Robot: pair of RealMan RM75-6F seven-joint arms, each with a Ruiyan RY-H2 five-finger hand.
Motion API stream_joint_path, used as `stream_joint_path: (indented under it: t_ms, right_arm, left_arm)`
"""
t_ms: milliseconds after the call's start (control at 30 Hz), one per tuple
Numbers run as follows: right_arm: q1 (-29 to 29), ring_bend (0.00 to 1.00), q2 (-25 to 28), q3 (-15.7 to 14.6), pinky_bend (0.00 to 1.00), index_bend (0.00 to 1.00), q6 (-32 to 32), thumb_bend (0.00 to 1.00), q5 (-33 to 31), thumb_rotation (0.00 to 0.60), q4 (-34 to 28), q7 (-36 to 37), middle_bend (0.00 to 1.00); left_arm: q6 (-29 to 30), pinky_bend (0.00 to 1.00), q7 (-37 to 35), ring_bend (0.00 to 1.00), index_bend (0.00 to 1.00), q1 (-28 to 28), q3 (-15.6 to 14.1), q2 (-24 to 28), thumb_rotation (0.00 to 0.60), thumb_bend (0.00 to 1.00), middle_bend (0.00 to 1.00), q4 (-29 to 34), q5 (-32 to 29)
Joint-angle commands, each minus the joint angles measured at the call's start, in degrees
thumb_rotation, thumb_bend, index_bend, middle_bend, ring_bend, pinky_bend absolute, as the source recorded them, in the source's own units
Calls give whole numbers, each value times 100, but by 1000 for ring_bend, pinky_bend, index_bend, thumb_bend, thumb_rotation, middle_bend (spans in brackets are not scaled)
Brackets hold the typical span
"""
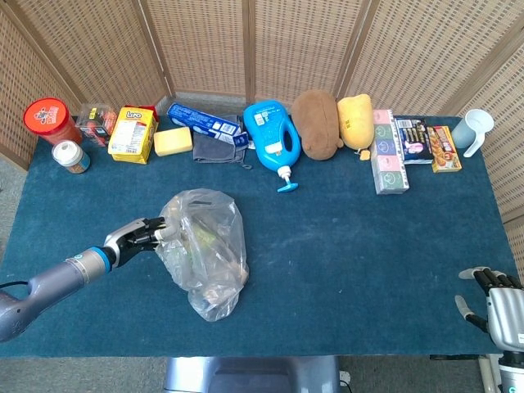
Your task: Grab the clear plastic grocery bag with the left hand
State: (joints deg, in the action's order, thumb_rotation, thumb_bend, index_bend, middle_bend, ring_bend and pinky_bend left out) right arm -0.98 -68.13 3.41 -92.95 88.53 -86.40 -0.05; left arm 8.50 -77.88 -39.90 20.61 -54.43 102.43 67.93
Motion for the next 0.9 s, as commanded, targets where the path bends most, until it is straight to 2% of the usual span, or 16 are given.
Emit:
stream_joint_path:
  t_ms: [33, 300, 567, 767, 900]
  right_arm:
    - [-8, 430, -1, -2, 389, 420, -1, 307, -3, 600, 12, 17, 439]
    - [-51, 430, -8, -11, 388, 422, -20, 307, -18, 599, 89, 126, 440]
    - [-78, 430, -19, -8, 388, 424, -62, 307, -2, 599, 160, 233, 439]
    - [-97, 430, -30, -10, 387, 429, -79, 307, 2, 600, 201, 278, 439]
    - [-105, 430, -31, -4, 385, 431, -92, 307, -1, 600, 221, 310, 439]
  left_arm:
    - [-229, 460, 186, 328, 269, -26, 150, -133, 256, 94, 381, -67, -222]
    - [-324, 460, 615, 328, 268, -20, 362, -359, 242, 107, 382, -89, -827]
    - [-353, 461, 948, 327, 268, -165, 360, -509, 240, 109, 381, -179, -1351]
    - [-222, 460, 924, 327, 268, -211, 413, -732, 238, 129, 381, -216, -1874]
    - [-174, 460, 808, 327, 268, -223, 495, -930, 211, 147, 381, -233, -2201]
